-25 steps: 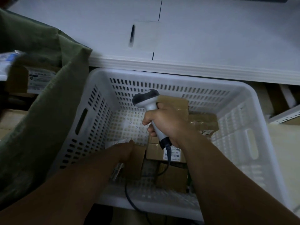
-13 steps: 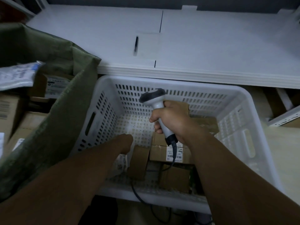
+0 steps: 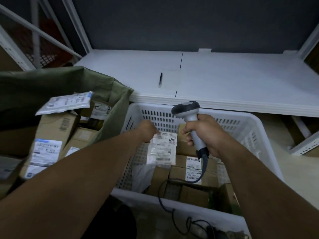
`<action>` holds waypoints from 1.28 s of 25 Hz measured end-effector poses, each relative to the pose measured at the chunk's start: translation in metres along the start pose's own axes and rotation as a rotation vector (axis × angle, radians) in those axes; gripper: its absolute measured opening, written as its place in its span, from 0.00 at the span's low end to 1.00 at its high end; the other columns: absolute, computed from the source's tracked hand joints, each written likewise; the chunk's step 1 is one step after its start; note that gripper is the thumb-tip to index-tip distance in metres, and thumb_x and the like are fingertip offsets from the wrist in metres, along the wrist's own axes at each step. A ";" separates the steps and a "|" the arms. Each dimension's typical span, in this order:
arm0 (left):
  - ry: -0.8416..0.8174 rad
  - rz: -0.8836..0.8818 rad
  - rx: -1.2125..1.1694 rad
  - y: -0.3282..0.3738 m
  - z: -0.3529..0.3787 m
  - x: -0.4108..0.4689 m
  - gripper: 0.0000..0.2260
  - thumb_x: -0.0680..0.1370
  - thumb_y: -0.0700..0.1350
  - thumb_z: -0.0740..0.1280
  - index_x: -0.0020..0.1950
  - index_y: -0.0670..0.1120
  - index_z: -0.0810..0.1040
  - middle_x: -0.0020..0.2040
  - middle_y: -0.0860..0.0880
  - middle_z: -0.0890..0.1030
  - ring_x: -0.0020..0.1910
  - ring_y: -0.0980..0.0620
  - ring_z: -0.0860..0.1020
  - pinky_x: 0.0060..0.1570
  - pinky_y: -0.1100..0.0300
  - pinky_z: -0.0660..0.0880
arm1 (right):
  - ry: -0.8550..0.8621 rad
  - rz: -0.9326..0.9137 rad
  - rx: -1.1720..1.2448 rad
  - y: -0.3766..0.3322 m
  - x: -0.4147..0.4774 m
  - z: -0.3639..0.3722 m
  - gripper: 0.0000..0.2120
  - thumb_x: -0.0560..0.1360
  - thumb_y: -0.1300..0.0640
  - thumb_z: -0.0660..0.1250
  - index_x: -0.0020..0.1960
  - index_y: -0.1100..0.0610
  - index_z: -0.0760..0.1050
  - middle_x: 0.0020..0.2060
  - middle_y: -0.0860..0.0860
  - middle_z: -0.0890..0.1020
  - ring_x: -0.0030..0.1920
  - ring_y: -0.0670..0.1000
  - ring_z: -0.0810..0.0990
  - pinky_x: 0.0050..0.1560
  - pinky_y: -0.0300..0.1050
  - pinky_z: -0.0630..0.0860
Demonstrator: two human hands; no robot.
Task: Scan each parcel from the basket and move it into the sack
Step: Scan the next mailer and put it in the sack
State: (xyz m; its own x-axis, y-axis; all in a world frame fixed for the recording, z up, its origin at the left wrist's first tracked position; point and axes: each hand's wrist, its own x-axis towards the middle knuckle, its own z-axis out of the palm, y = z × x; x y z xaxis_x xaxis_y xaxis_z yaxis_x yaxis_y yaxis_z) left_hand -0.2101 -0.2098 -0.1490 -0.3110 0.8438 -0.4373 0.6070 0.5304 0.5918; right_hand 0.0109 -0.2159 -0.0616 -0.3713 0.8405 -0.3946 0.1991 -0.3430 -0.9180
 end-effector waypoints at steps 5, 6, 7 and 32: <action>0.089 -0.082 -0.782 0.007 -0.012 -0.039 0.07 0.84 0.40 0.65 0.47 0.42 0.77 0.55 0.42 0.79 0.44 0.46 0.79 0.27 0.59 0.80 | -0.037 -0.058 0.049 -0.022 -0.027 0.001 0.07 0.73 0.72 0.66 0.50 0.66 0.76 0.37 0.61 0.80 0.30 0.55 0.79 0.32 0.47 0.78; 0.115 -0.099 -0.866 0.005 -0.015 -0.043 0.07 0.84 0.40 0.65 0.46 0.41 0.77 0.56 0.41 0.79 0.46 0.44 0.80 0.27 0.57 0.81 | -0.032 -0.074 0.054 -0.026 -0.031 0.001 0.05 0.74 0.71 0.66 0.48 0.66 0.76 0.35 0.60 0.80 0.30 0.54 0.78 0.31 0.46 0.77; 0.158 -0.116 -0.924 0.001 -0.018 -0.046 0.07 0.84 0.39 0.65 0.45 0.41 0.77 0.57 0.41 0.79 0.48 0.43 0.81 0.29 0.56 0.82 | -0.030 -0.089 0.057 -0.030 -0.035 0.002 0.03 0.75 0.70 0.66 0.48 0.65 0.76 0.33 0.59 0.79 0.29 0.54 0.77 0.31 0.46 0.76; 0.345 -0.165 -1.038 -0.012 -0.039 -0.032 0.10 0.84 0.34 0.62 0.65 0.40 0.76 0.57 0.41 0.80 0.46 0.47 0.79 0.32 0.60 0.77 | -0.161 -0.091 -0.137 -0.056 -0.066 -0.016 0.11 0.78 0.60 0.70 0.39 0.61 0.74 0.27 0.54 0.74 0.23 0.50 0.69 0.25 0.41 0.66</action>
State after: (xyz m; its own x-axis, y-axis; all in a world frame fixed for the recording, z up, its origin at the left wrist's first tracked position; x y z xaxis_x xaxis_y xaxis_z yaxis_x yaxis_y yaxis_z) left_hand -0.2363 -0.2398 -0.1154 -0.6165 0.6485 -0.4464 -0.3192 0.3125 0.8947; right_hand 0.0384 -0.2453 0.0165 -0.5315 0.7836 -0.3216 0.2757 -0.1990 -0.9404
